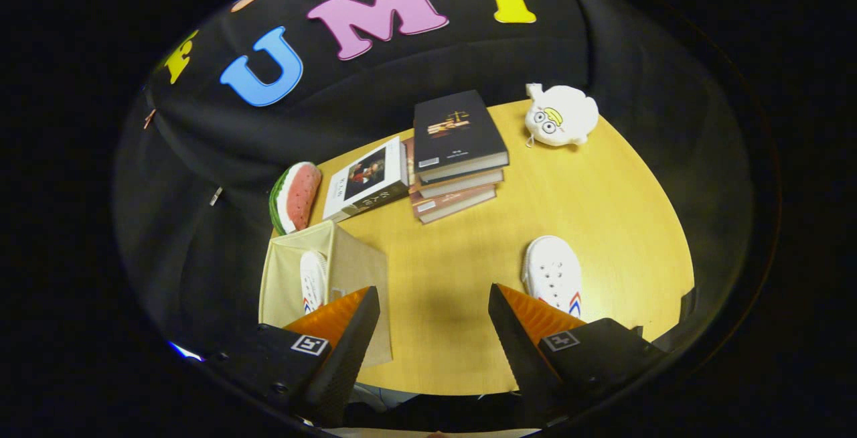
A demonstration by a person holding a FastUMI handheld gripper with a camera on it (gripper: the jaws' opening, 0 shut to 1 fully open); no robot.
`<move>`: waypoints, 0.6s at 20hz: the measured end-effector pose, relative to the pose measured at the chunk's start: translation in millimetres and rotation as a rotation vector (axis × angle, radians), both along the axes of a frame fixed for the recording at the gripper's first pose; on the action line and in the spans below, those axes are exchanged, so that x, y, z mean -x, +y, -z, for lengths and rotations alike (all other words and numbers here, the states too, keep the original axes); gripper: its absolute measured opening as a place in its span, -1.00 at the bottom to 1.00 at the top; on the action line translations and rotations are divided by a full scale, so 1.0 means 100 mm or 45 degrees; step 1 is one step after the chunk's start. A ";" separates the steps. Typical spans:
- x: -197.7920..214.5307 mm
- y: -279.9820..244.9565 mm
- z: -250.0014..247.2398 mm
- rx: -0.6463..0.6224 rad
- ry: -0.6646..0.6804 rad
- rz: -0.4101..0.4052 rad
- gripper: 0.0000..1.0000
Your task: Open the storage box then place both shoes into the box .Put the left shoe in first, then the right shoe, with the right side of both shoes facing outward in a uniform manner.
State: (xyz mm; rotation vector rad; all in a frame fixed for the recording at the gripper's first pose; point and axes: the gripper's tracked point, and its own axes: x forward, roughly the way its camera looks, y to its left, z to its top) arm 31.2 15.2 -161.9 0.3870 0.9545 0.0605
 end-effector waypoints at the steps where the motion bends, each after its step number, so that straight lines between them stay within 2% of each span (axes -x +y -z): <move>1: 0.02 -0.17 0.04 -0.002 0.020 0.031 0.99; 3: 0.06 -0.52 0.15 0.003 0.048 0.075 0.99; 6: 0.14 -0.97 0.44 0.060 0.097 0.076 0.98; 10: 0.30 -1.25 0.90 0.056 0.185 0.025 0.99; 12: 0.39 -1.30 1.11 0.003 0.252 0.025 0.99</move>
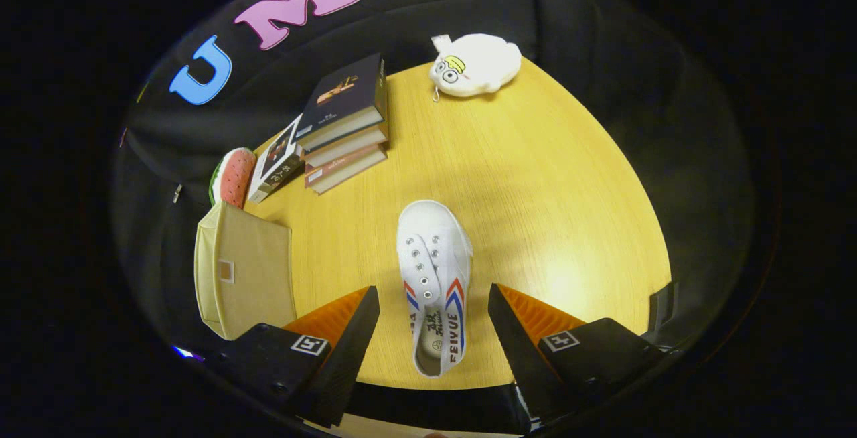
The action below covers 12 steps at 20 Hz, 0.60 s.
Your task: Open the storage box then place both shoes into the box .Put the left shoe in first, then the right shoe, with the right side of both shoes facing outward in a uniform manner.
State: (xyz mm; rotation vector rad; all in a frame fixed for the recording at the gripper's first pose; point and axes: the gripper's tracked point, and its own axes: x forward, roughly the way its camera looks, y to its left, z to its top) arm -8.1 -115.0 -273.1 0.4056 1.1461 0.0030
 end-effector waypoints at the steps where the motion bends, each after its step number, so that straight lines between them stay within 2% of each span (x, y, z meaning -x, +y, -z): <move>1: 0.04 -0.01 0.09 -0.034 0.035 0.016 0.98; 5: 0.06 -0.11 0.41 -0.104 0.119 0.080 0.99; 10: 0.10 -0.11 0.70 -0.117 0.194 0.055 0.98; 12: 0.12 -0.15 0.85 -0.072 0.229 0.044 0.97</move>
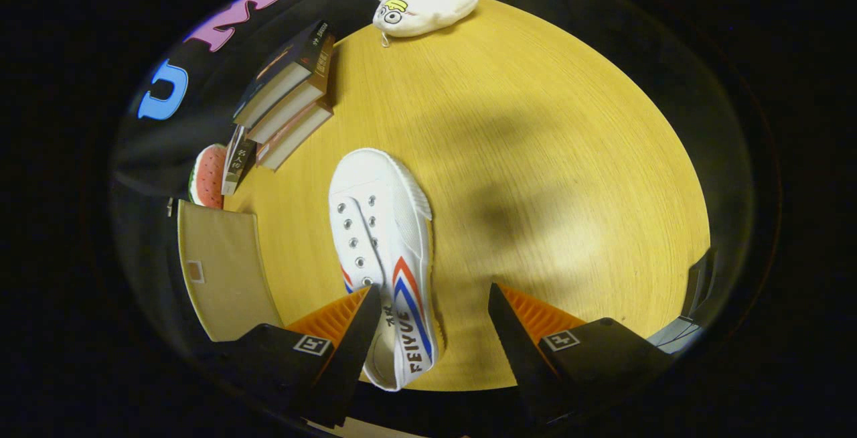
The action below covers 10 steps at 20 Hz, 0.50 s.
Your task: Open the storage box then place both shoes into the box .Put the left shoe in first, then the right shoe, with the right side of both shoes facing outward in a uniform manner.
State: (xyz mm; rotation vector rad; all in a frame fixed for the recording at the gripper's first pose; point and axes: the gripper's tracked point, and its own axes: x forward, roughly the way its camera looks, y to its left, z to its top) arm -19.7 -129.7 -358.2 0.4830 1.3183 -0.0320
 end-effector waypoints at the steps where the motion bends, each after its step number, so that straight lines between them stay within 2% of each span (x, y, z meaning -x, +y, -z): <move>1: -0.01 0.02 0.02 0.000 0.007 -0.013 0.96; 7: -0.16 0.19 0.11 0.036 -0.019 -0.091 0.92; 9: -0.17 0.34 0.14 -0.015 -0.005 -0.101 0.57; 10: -0.21 0.33 0.14 -0.017 0.002 -0.064 0.02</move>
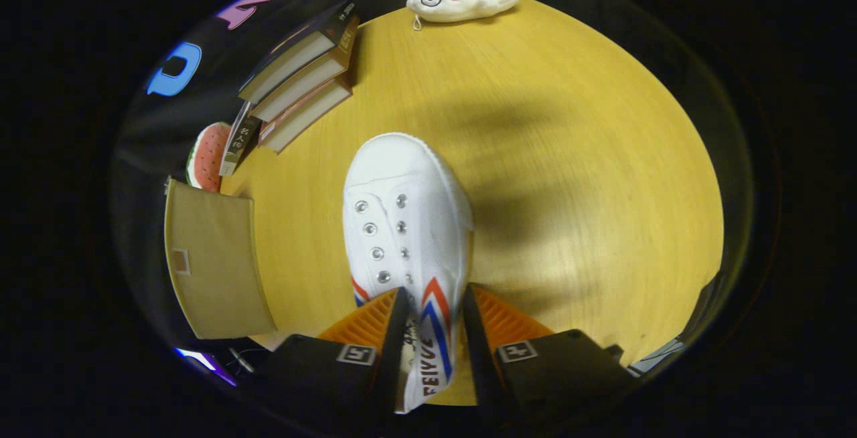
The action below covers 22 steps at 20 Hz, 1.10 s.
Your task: Open the storage box then place both shoes into the box .Put the left shoe in first, then the right shoe, with the right side of both shoes facing outward in a uniform manner.
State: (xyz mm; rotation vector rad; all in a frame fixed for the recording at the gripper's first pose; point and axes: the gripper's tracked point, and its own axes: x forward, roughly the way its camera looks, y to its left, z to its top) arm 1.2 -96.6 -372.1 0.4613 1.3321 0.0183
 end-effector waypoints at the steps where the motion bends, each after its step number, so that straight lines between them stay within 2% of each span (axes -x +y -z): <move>1: 0.00 0.00 0.03 -0.014 0.020 0.010 0.02; 5: 0.05 -0.02 -0.01 -0.108 0.014 0.057 -0.12; 6: 0.03 -0.03 -0.01 -0.115 0.011 0.069 -0.31; 7: 0.04 -0.03 -0.03 -0.122 0.007 0.080 -0.32; 8: 0.06 -0.04 -0.06 -0.129 0.004 0.080 -0.59; 9: 0.06 -0.02 -0.03 -0.143 0.003 0.077 -0.61; 10: 0.07 0.00 -0.07 -0.160 0.008 0.083 -0.74; 14: 0.08 0.05 -0.19 -0.227 0.025 0.150 -0.75; 22: 0.10 0.43 -0.80 -0.210 -0.057 0.024 -0.74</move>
